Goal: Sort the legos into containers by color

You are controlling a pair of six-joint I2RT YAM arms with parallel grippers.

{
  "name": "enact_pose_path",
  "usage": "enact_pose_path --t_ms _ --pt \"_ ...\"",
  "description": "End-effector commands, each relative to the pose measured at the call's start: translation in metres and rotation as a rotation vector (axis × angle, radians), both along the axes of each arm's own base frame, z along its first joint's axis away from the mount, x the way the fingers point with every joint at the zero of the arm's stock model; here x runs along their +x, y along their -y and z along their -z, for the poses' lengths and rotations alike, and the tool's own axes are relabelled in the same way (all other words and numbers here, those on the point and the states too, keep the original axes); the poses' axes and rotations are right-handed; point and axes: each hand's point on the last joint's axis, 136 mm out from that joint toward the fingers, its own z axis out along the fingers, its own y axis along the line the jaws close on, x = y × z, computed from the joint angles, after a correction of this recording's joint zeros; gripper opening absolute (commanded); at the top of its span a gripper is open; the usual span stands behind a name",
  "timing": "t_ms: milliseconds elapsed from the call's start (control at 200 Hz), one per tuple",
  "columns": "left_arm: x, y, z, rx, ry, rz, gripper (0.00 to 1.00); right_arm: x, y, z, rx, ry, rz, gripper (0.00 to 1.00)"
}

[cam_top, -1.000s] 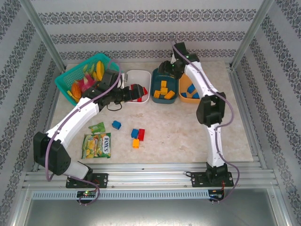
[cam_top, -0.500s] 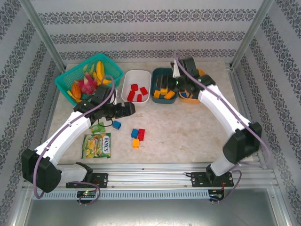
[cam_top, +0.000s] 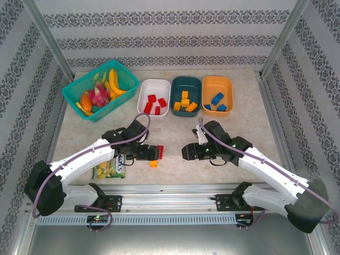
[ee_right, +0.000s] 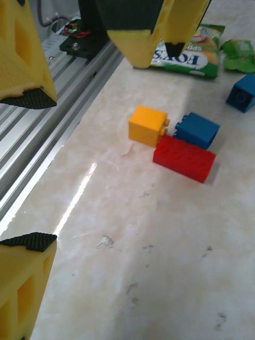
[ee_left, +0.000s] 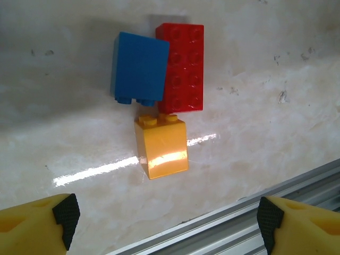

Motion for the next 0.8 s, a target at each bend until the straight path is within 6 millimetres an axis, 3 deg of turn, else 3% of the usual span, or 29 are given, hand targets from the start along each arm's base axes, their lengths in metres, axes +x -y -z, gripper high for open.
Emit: enact_pose_path --t_ms 0,200,570,799 --pt "0.002 0.004 0.007 0.029 0.011 -0.018 0.88 -0.008 0.002 0.002 0.018 -0.013 0.005 0.65" --pt "0.009 0.019 0.007 0.031 0.011 -0.010 0.85 -0.008 -0.002 0.006 0.033 -0.028 0.003 0.64" --pt "0.005 0.025 0.045 0.124 -0.080 -0.020 0.79 -0.014 0.002 0.008 0.037 -0.031 0.004 0.64" --pt "0.009 0.031 0.044 0.133 -0.062 -0.015 0.78 -0.016 0.005 0.009 0.036 -0.032 0.009 0.64"
